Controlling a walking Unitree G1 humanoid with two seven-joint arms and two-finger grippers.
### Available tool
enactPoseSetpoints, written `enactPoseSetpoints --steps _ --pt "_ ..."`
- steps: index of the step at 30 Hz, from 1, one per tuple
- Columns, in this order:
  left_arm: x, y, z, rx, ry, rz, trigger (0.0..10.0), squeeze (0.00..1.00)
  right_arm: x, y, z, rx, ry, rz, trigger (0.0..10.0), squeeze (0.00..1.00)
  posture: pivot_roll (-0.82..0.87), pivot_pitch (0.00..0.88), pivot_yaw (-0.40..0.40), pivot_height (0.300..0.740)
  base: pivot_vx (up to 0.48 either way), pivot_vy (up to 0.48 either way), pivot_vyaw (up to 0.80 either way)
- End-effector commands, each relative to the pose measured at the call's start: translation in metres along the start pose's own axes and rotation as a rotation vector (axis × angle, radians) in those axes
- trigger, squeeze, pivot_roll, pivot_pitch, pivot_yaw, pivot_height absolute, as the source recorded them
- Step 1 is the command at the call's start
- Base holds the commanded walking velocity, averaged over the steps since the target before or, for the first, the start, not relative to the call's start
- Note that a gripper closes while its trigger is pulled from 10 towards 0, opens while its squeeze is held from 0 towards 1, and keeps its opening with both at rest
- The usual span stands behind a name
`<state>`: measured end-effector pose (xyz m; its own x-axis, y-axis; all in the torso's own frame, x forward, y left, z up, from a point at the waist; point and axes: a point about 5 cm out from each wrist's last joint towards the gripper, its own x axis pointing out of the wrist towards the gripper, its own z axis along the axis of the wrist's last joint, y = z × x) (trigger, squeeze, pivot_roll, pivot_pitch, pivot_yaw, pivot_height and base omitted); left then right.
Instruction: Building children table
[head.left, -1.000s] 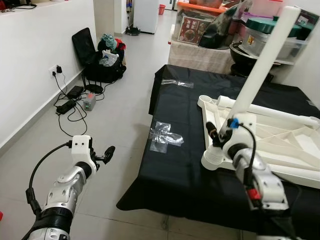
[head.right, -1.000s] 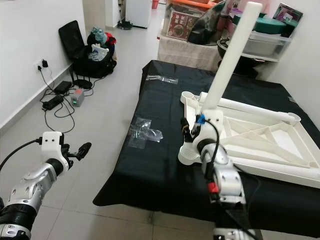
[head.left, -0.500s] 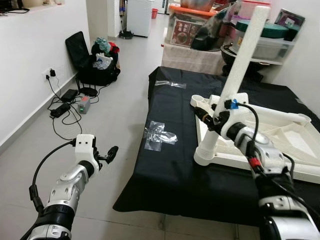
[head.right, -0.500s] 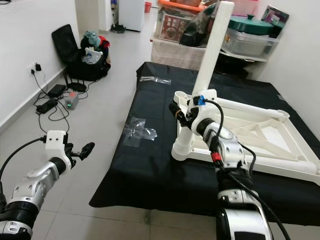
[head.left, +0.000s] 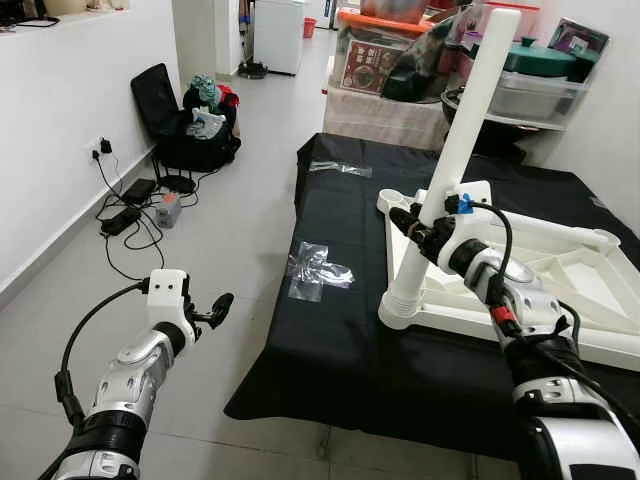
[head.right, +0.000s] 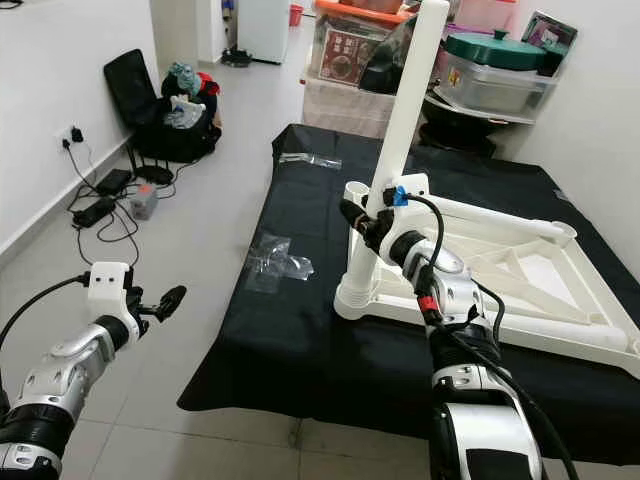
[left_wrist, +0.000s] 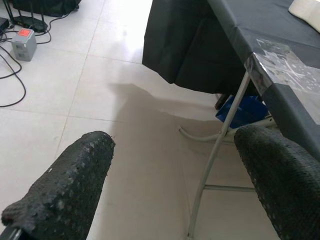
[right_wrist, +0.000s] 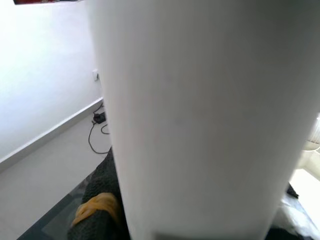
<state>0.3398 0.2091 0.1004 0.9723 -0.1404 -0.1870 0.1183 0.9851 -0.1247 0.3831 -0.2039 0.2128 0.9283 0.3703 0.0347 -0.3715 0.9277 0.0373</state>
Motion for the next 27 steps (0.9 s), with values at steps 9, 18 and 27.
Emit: enactPoseSetpoints --steps 9,18,27 --pt "0.0 -0.003 -0.011 0.013 0.044 -0.004 10.0 0.0 -0.036 -0.014 -0.043 0.106 0.031 -0.634 0.0 0.0 0.1 0.0 -0.11 0.74 0.0 0.0 0.0" --pt "0.002 0.001 -0.014 0.035 0.077 0.024 10.0 0.0 -0.059 0.018 -0.055 0.12 0.067 -0.857 0.0 0.0 0.08 0.0 -0.097 0.74 0.0 0.0 0.0" --pt "0.001 0.002 -0.016 0.036 0.081 0.035 10.0 0.0 -0.05 0.035 -0.053 0.147 0.063 -0.781 10.0 0.0 0.08 0.0 -0.102 0.74 0.0 0.0 0.0"
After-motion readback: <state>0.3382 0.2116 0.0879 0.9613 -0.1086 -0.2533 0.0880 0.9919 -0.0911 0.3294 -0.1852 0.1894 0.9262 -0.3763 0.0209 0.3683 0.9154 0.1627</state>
